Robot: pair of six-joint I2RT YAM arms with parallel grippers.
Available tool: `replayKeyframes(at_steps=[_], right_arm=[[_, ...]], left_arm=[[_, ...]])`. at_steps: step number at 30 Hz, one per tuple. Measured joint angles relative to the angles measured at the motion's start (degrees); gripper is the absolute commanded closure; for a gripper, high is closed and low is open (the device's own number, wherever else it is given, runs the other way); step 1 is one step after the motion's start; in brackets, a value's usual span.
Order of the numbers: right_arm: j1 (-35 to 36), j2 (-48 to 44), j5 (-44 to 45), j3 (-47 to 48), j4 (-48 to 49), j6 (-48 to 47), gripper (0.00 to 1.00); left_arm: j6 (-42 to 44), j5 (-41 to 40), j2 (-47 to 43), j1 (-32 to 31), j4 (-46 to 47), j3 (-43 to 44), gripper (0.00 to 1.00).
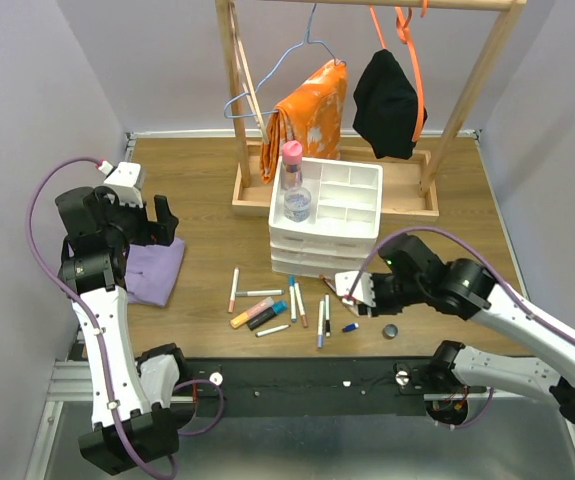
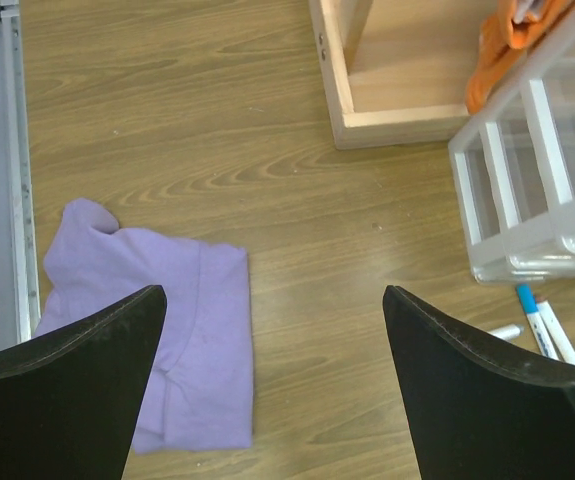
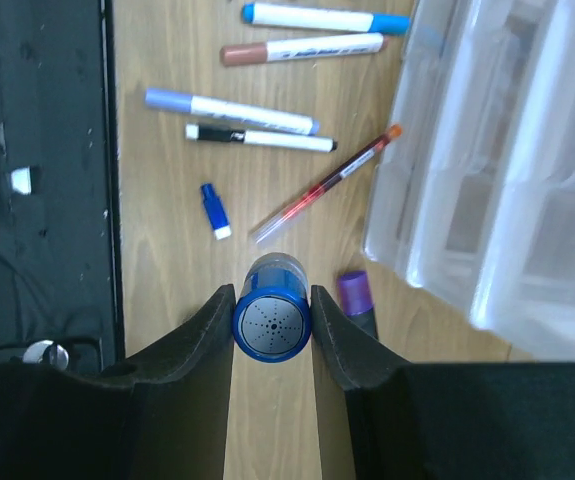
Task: Sort the stationery into containers
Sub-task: Close the stationery at the center of the board.
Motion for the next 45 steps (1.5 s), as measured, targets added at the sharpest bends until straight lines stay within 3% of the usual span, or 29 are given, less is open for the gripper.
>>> replayKeyframes(at_steps=[7, 15, 45], right_arm=[[-1.16, -11.43, -0.02, -9.31, -5.81, -2.91, 0.99], [-1.16, -14.64, 0.33, -13.57, -9.6, -3.32, 0.99], [-6.19, 0.46, 2.73, -16.09, -6.4, -11.43, 0.99]], left_arm=[[3.5, 2.29, -0.17, 0.0, -2.62, 0.46, 0.01], [3.39, 4.13, -0.15, -0.09, -3.65, 0.48, 0.01], [0.22, 6.21, -2.67, -0.35, -3.5, -2.45, 0.01]])
